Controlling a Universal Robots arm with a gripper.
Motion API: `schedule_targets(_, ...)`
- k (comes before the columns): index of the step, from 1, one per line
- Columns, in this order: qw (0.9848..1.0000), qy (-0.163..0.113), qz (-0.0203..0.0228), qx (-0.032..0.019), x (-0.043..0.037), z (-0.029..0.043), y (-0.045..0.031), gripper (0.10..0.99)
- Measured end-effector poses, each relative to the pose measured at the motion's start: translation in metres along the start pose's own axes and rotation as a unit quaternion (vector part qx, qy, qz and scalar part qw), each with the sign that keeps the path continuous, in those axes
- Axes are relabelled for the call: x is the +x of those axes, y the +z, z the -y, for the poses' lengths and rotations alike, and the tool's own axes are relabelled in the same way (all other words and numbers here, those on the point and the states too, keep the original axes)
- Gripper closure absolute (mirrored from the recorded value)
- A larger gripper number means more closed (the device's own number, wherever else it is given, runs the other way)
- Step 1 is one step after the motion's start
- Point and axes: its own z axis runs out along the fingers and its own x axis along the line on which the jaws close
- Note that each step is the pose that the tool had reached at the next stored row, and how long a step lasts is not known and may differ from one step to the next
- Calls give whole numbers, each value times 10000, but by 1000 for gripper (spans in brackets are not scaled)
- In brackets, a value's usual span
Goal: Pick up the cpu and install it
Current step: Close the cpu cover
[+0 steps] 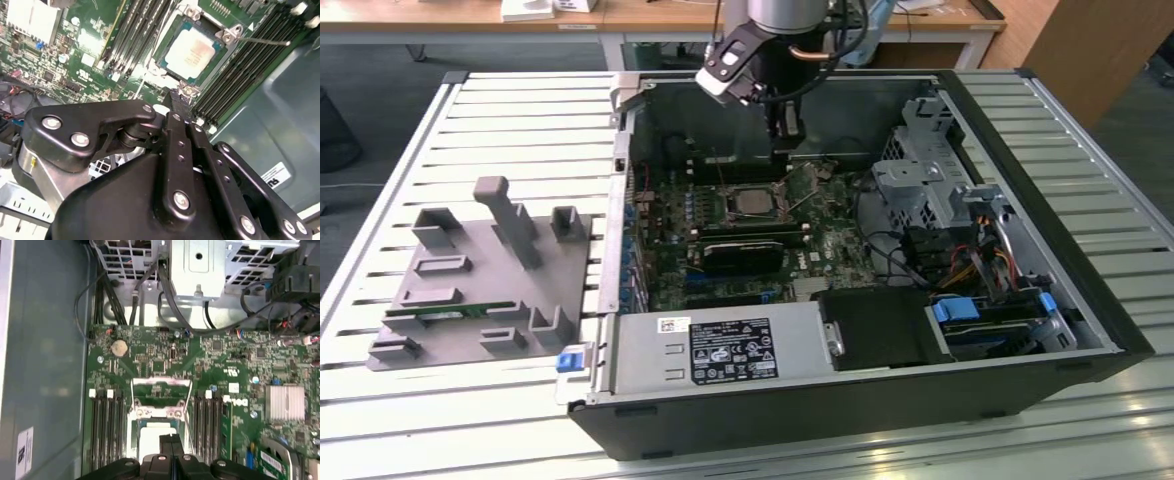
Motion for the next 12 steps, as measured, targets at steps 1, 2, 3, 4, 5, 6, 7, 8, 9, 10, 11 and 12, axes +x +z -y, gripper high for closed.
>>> schedule_targets(1,10000,0,-1,19,0,-23,13,980)
schedule_targets(2,10000,-1,-1,47,0,-53,28,980)
schedule_targets(3,10000,-2,-1,75,0,-83,40,980)
schedule_targets(4,9999,-3,-1,104,0,-114,51,980)
schedule_targets(5,9999,-4,-2,121,0,-139,60,980)
schedule_targets(6,9999,-4,-2,129,0,-163,68,980)
schedule_targets(7,9999,-4,-2,132,0,-184,74,980)
schedule_targets(8,9999,-5,-2,133,0,-199,80,980)
schedule_targets(9,9999,-4,-2,133,0,-209,85,980)
schedule_targets(10,9999,-4,-2,133,0,-222,91,980)
schedule_targets(11,9999,-4,-5,134,0,-238,97,980)
schedule_targets(12,9999,-4,-17,134,0,-250,103,980)
